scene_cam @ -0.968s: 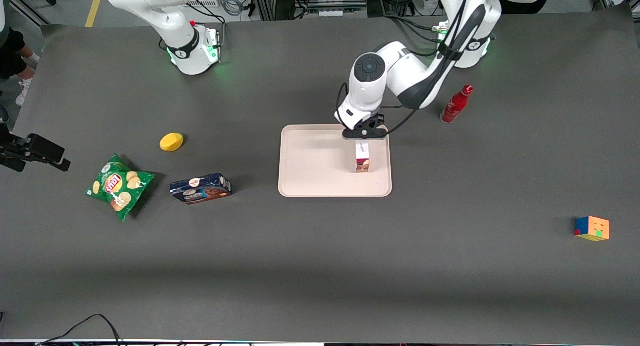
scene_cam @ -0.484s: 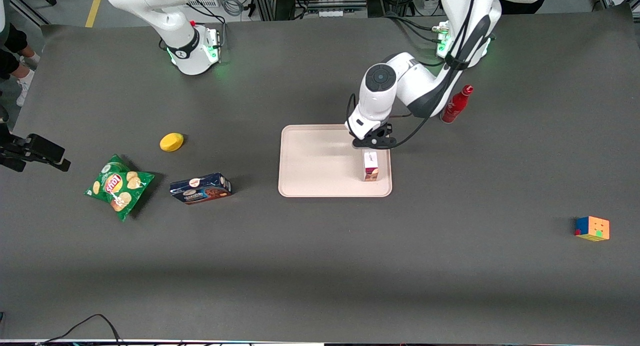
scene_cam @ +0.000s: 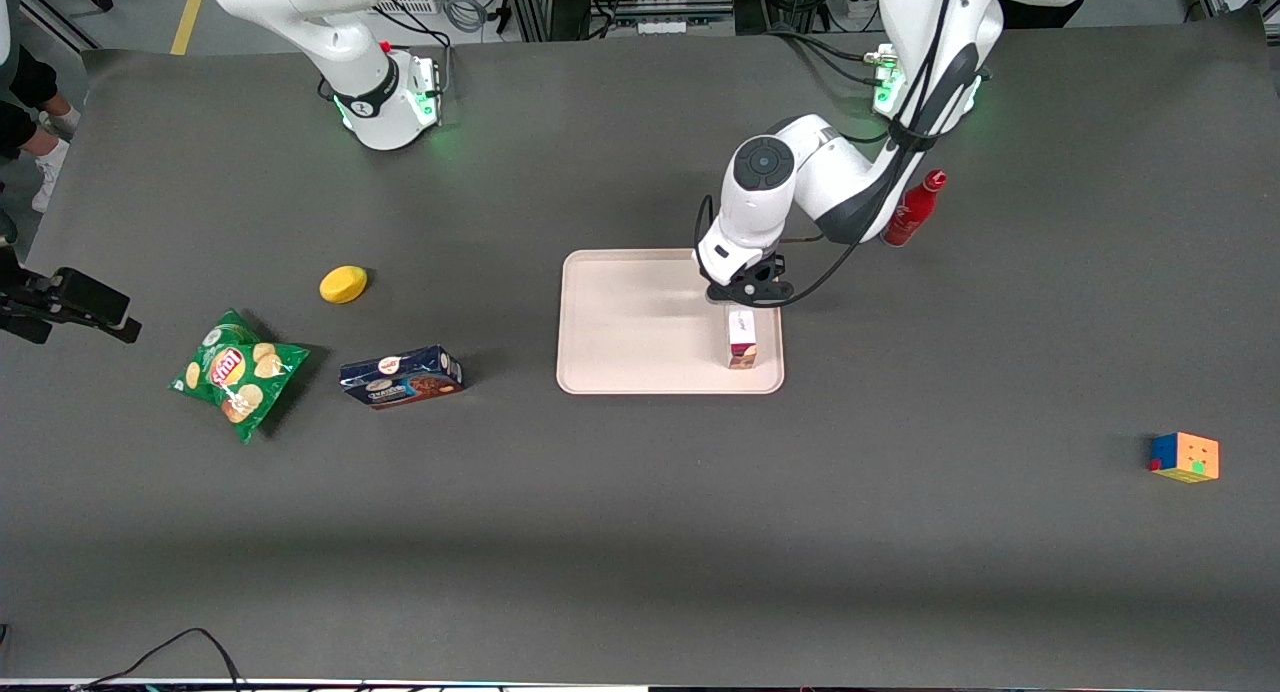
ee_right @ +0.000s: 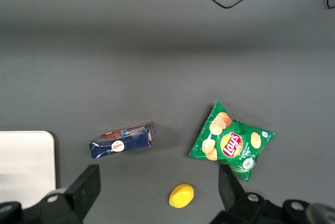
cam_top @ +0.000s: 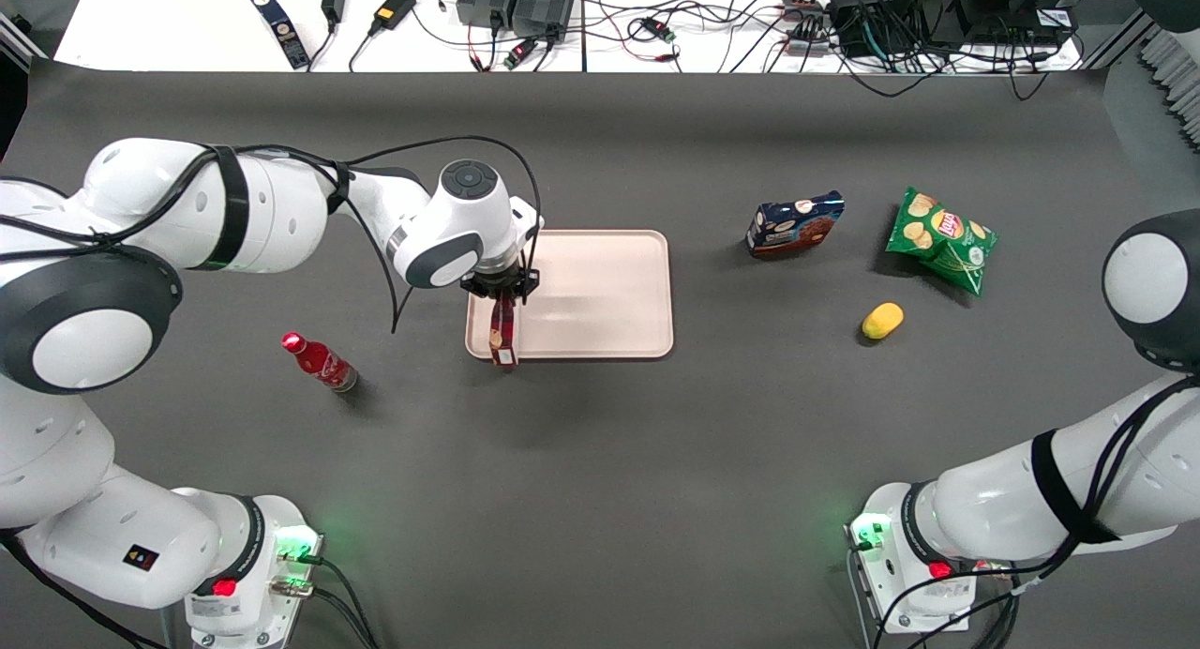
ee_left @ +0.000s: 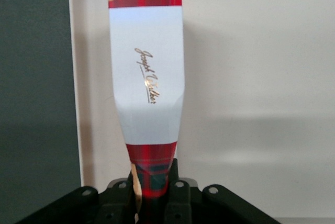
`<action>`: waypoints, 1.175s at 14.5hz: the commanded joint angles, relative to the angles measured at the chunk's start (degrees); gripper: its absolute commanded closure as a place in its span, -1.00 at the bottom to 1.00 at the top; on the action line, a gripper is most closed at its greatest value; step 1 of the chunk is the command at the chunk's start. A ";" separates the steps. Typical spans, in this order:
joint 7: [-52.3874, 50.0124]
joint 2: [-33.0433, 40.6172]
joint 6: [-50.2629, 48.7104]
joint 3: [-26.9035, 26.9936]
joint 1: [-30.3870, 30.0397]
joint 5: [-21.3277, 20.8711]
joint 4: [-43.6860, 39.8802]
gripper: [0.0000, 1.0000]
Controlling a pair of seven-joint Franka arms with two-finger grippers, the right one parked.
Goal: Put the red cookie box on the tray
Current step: 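Lower the cookie box onto the tray and open the left gripper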
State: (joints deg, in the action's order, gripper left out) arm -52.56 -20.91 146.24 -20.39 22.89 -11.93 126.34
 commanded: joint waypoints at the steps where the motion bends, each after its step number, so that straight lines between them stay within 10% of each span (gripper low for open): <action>1: -2.29 -0.88 1.85 0.44 0.23 -1.52 -0.39 -0.44; 4: -2.29 -0.88 1.24 0.79 0.23 -1.52 -1.27 -0.49; 6: -2.37 -1.23 1.06 0.79 0.23 -1.52 -2.14 -1.00; 13: -2.55 -0.45 -2.26 0.79 0.14 -1.43 -4.68 -1.00; 17: -0.97 1.84 -27.35 0.18 0.23 -0.82 -20.13 -1.00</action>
State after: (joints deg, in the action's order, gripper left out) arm -53.53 -20.84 134.60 -19.72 22.85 -12.17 116.78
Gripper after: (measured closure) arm 0.000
